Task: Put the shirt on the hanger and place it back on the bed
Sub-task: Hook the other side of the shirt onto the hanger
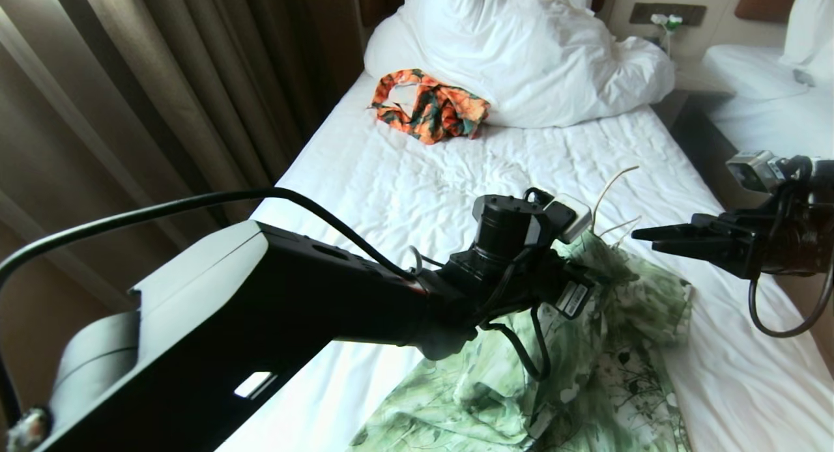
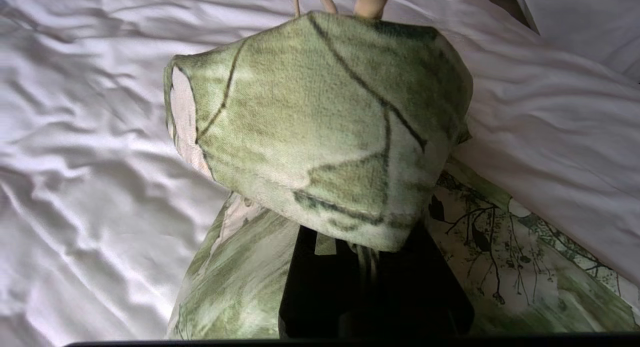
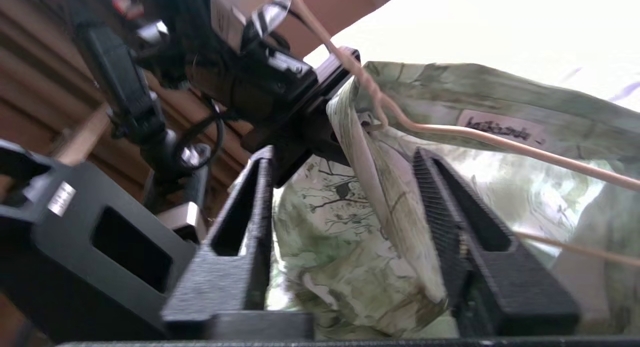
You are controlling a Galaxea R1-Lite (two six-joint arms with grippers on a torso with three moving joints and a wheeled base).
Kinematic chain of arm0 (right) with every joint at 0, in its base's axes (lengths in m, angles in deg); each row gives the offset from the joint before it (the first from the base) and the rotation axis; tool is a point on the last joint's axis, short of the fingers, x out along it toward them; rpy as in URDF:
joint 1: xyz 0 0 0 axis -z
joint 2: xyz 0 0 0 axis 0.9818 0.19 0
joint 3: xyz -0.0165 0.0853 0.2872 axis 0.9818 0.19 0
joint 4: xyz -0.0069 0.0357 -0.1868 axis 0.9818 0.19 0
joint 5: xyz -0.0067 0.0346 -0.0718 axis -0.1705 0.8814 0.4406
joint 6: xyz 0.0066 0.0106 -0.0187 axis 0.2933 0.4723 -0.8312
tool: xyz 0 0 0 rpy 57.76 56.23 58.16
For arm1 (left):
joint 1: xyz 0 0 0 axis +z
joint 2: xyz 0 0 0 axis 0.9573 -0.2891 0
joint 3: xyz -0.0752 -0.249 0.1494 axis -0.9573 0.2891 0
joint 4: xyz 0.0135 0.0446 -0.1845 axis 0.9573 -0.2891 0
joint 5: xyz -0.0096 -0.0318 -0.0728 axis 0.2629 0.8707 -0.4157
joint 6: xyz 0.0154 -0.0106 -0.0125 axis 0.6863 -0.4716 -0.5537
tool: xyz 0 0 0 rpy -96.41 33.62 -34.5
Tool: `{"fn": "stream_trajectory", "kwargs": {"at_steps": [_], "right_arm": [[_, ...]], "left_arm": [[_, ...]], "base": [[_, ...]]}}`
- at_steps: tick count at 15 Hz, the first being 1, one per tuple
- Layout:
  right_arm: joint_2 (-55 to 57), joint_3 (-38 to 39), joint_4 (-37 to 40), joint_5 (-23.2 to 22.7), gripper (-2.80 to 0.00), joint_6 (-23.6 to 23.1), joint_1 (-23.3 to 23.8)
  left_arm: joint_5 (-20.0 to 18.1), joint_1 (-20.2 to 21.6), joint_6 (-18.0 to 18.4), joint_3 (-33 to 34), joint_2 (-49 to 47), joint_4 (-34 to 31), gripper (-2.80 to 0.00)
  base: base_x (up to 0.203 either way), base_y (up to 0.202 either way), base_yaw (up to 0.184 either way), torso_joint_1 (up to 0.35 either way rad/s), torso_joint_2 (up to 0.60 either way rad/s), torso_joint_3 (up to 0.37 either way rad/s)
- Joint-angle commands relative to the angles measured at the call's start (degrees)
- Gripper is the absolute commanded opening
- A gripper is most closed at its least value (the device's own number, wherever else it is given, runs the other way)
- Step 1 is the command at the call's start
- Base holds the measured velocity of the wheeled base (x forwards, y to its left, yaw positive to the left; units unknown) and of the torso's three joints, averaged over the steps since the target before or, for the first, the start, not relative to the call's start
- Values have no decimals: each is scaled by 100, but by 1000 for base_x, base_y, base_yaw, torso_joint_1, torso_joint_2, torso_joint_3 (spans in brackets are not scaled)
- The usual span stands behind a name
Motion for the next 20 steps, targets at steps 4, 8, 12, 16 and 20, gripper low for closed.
{"fn": "stream_trajectory", "kwargs": {"at_steps": [4,8,12,16,20], "right_arm": [[-706,-374,499,322,0,825,36],[-994,-619,374,1051,-280,2037,0],[-1034,-671,336,1883,-280,2021,46],[-869,-939,900,3270,-280,1939,-374],[-920,-1420,2914,4253,-280,703,-665]], "left_arm": [[100,-21,-14,572,539,37,-280],[192,-76,-38,969,1033,14,-280],[290,-77,-56,1117,1191,10,-280],[328,-52,-91,1117,1385,-6,-280],[450,2,-99,1112,1576,-21,-280]], "base": [[0,0,0,0,0,0],[0,0,0,0,0,0],[0,0,0,0,0,0],[0,0,0,0,0,0],[0,0,0,0,0,0]]}}
